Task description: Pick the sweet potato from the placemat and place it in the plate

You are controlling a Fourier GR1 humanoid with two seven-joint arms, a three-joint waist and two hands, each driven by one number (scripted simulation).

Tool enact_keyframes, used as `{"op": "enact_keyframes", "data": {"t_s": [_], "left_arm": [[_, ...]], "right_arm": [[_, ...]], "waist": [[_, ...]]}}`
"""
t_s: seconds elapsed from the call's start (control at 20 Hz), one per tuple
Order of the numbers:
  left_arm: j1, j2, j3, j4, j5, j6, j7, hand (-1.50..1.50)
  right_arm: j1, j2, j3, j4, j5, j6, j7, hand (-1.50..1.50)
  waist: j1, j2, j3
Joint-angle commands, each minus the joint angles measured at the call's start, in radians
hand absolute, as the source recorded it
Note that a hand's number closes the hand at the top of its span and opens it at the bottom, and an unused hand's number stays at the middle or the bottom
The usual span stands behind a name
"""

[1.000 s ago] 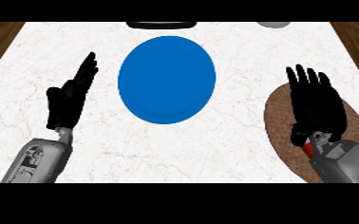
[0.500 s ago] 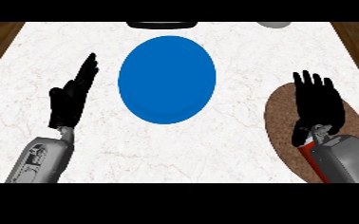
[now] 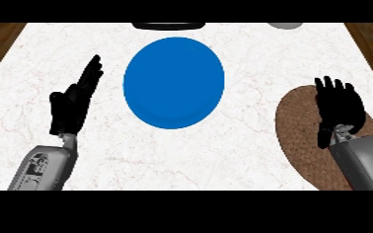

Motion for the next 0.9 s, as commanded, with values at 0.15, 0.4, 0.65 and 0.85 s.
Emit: {"op": "enact_keyframes", "data": {"t_s": [0.15,0.4,0.65,0.85], "left_arm": [[-0.025,0.012,0.07,0.04,-0.008,-0.063,-0.03,0.0],[-0.085,0.007,0.112,0.082,0.009,-0.083,0.0,0.0],[0.015,-0.032,0.081,0.039,-0.051,-0.062,-0.045,0.0],[-0.017,-0.047,0.092,0.056,-0.067,-0.071,-0.048,0.0]], "right_arm": [[-0.005,0.012,-0.06,0.124,0.072,-0.051,-0.065,-1.5],[0.022,-0.011,-0.084,0.125,0.092,-0.153,-0.166,1.5],[-0.022,-0.01,-0.105,0.17,0.155,-0.187,-0.197,1.5],[-0.034,0.02,-0.117,0.147,0.177,-0.172,-0.211,1.5]], "waist": [[-0.002,0.001,0.0],[-0.005,0.001,0.0],[-0.001,0.0,0.0],[-0.002,0.001,0.0]]}}
